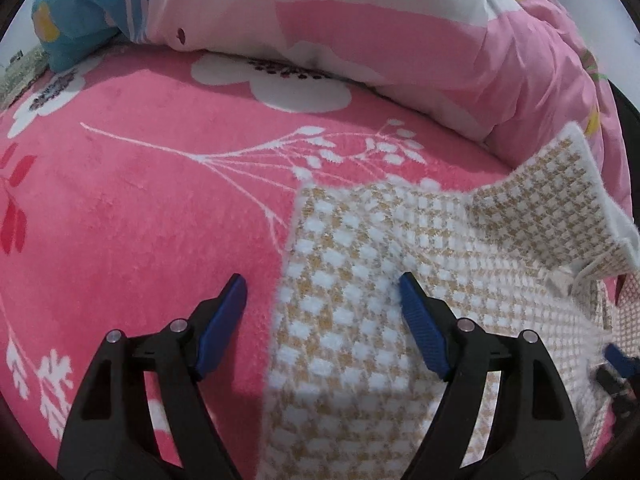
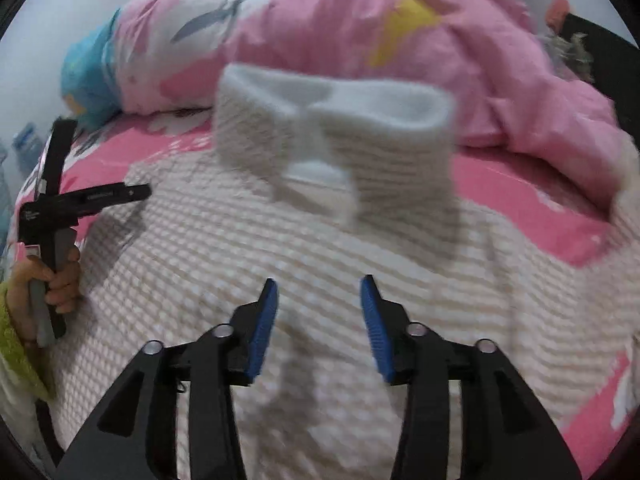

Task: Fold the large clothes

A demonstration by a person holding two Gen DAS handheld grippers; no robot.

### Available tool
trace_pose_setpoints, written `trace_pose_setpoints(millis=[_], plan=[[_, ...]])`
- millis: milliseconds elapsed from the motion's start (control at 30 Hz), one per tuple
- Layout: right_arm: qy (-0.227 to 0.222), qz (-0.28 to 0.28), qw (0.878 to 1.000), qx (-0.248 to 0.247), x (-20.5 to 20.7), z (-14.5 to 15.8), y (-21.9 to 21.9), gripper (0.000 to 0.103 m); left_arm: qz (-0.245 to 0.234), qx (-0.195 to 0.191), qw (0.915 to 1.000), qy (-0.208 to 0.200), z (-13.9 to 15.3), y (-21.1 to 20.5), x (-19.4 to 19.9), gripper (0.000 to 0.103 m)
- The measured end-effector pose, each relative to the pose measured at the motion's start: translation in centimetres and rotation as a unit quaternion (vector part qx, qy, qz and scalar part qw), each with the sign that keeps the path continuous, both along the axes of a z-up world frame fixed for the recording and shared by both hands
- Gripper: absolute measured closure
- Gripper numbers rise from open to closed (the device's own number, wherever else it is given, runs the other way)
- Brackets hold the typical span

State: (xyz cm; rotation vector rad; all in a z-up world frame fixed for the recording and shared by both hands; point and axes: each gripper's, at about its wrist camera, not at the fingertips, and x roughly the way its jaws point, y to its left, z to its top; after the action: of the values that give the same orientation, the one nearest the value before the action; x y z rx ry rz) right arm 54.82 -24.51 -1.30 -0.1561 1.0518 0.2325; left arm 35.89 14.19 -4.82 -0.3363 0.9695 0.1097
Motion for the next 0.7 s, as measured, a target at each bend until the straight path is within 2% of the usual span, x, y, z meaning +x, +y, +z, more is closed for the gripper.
trace_pose_setpoints(millis=[33,67,167,233,333,433,500,533,567,600,700], plan=[[0.018,-0.004,1.000,-0.016,1.0,-1.7,0.3,0.049,0.004,0.001,1.0000,-0.009,0.7,-0.1,-0.7,0.030],[0.017,-0.008,1.000,-0.006,1.3,-2.4,0.1,0.046,0.003,0.003,0.9998,-0.019,1.5,-0.1,-1.5,0.030],[0.017,-0.037,0.999,0.017,0.3,0.0,-1.1,0.046,-0.021,0.033,0.9974,-0.060,4.3,-1.5,-3.8,0.030],[-0.004,-0.044,0.998,0.034,-2.2,2.4,-2.6,0.046,-0.055,0.054,0.9933,-0.086,6.1,-3.4,-5.5,0.029],[-0.025,-0.066,0.997,0.031,-5.1,4.0,-5.0,0.045,-0.110,0.040,0.9890,-0.091,7.2,-6.7,-7.0,0.023],[-0.015,-0.086,0.996,0.015,-6.2,2.6,-7.1,0.045,-0.154,0.024,0.9854,-0.070,6.2,-10.2,-7.7,0.019],[0.021,-0.095,0.995,0.001,-5.9,-0.5,-7.8,0.044,-0.181,0.024,0.9826,-0.034,3.7,-13.0,-7.9,0.018],[0.021,-0.093,0.995,0.004,-5.9,-1.0,-8.2,0.044,-0.189,0.028,0.9816,-0.011,2.3,-14.1,-7.7,0.018],[0.014,-0.090,0.996,0.007,-6.2,-0.7,-8.2,0.044,-0.185,0.046,0.9817,0.001,1.0,-14.6,-7.8,0.017],[0.015,-0.093,0.995,0.014,-6.3,0.1,-8.4,0.044,-0.182,0.066,0.9810,-0.014,0.6,-15.1,-8.3,0.014],[-0.008,-0.101,0.992,0.072,-7.8,3.7,-10.9,0.044,-0.176,0.077,0.9807,-0.039,0.6,-15.2,-9.3,0.013]])
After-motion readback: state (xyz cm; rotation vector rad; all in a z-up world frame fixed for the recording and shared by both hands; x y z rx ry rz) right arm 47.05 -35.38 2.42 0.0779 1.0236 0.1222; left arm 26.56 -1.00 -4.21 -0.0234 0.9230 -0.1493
